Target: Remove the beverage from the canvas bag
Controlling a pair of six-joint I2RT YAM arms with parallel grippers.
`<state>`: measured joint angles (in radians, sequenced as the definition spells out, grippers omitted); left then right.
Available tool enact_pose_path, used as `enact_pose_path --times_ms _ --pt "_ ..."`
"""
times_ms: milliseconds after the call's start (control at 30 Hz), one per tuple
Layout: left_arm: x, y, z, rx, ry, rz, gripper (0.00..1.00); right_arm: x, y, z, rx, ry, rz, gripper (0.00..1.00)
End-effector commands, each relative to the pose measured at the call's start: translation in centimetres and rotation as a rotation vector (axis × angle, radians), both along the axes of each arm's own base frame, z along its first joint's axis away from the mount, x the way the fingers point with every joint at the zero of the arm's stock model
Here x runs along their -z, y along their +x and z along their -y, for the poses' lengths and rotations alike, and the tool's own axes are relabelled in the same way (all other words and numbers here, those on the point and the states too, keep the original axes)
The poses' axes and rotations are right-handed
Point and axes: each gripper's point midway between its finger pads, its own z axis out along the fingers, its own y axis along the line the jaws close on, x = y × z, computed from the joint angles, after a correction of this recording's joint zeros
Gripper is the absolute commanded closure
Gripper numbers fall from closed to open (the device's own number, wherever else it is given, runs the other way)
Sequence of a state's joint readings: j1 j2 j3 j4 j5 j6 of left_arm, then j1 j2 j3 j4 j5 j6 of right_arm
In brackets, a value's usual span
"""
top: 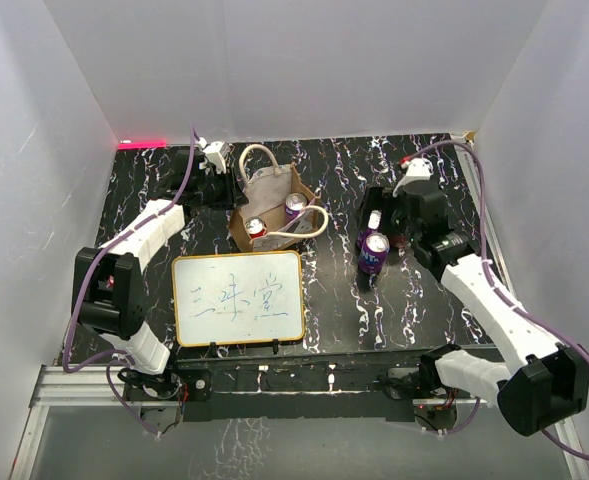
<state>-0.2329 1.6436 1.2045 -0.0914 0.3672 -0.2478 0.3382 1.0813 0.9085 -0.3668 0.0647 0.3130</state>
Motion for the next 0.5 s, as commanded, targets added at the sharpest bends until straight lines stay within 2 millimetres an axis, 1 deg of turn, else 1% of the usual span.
enact_pose_path --times_ms 0,133,233,267,300,333,367,467 --pt "-2.4 -0.5 0.6 0.024 -0.031 0.043 0.73 -5.8 1.4 -4.0 -0.186 0.083 0.108 0.01" --pt "-2.5 -0.5 0.6 0.024 -0.029 0.049 0.74 -7.5 2.1 -7.2 -0.293 0.096 0.136 0.03" --pt "-2.7 -0.6 0.6 0.027 -0.030 0.058 0.77 -8.1 2.7 -9.8 -0.361 0.091 0.142 0.04" --pt "-2.7 -0.6 0.6 0.028 -0.031 0.060 0.78 -7.9 2.9 -10.7 -0.382 0.086 0.136 0.04" --pt "-2.9 -0.6 0.6 0.029 -0.032 0.068 0.81 -8.2 3.0 -11.8 -0.405 0.085 0.138 0.04" --pt "-3.1 -0.6 0.6 0.030 -0.033 0.075 0.83 -8.0 3.1 -12.8 -0.425 0.078 0.130 0.05" --pt "-3.3 -0.7 0.6 0.031 -0.035 0.083 0.85 -7.3 3.4 -13.8 -0.441 0.067 0.112 0.05" --pt "-3.6 -0.7 0.6 0.035 -0.039 0.097 0.88 -6.6 3.9 -16.5 -0.479 0.049 0.094 0.06"
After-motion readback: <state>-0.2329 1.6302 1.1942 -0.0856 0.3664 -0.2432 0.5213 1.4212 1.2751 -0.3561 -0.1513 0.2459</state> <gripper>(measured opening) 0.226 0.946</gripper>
